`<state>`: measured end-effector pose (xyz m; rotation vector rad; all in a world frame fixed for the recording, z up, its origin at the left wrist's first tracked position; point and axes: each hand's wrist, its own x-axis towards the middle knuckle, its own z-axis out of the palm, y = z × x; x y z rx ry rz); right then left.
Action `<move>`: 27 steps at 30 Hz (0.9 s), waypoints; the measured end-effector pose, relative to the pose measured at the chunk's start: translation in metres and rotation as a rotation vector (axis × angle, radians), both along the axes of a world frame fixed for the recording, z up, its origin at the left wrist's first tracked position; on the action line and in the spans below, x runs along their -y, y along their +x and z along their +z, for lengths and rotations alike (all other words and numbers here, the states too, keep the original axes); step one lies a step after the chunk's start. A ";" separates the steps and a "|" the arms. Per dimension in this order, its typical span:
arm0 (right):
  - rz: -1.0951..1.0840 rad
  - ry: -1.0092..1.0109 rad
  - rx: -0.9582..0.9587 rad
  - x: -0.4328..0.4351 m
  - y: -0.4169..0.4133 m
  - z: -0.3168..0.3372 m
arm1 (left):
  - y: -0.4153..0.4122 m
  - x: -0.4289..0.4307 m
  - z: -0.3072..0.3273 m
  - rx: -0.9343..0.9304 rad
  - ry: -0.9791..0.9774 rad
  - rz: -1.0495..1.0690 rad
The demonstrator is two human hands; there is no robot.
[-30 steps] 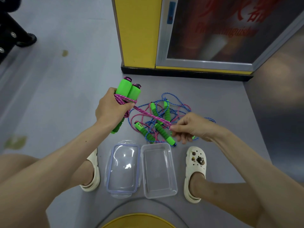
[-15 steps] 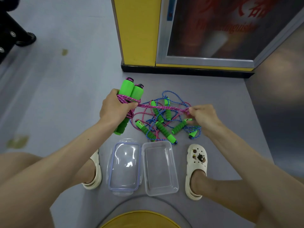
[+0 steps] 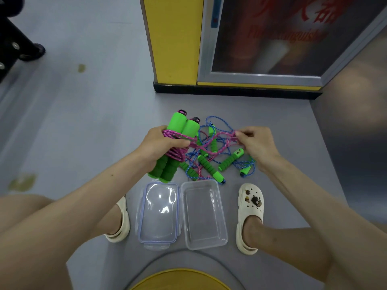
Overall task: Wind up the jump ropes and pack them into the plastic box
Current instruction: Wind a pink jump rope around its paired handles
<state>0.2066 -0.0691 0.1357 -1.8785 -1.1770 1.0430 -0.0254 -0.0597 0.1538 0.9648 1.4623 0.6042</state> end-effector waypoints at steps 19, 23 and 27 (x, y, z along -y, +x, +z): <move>0.015 -0.280 -0.641 -0.003 0.024 0.012 | -0.029 -0.021 0.006 -0.203 0.077 -0.012; 0.168 -0.227 -0.331 0.007 0.019 0.005 | -0.030 -0.015 0.003 -0.227 0.113 0.016; 0.104 -0.105 -0.202 0.008 0.020 0.005 | -0.031 -0.014 0.005 -0.221 0.117 0.012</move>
